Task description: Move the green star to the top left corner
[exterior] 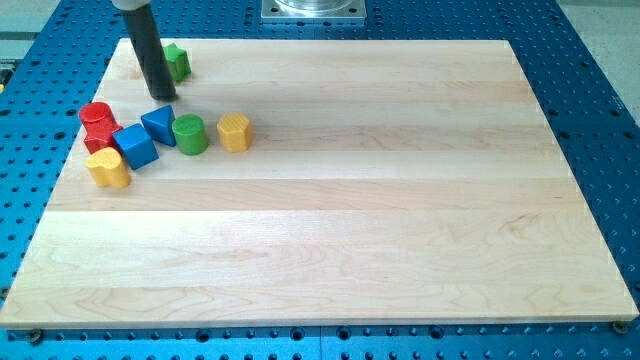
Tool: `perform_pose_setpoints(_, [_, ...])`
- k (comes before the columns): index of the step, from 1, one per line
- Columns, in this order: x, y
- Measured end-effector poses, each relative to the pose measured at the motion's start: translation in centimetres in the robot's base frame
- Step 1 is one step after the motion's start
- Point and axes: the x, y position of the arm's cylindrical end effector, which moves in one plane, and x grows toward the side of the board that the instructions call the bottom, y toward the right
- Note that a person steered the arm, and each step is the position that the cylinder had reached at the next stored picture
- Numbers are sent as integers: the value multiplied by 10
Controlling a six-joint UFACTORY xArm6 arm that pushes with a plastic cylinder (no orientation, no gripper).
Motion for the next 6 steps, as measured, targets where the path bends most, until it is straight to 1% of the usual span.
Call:
perform_pose_setpoints(2, [-49, 22])
perform_pose_setpoints(3, [-61, -33])
perform_pose_setpoints(4, [-68, -49])
perform_pose_setpoints(5, [-37, -41])
perform_pose_setpoints(6, [6, -72])
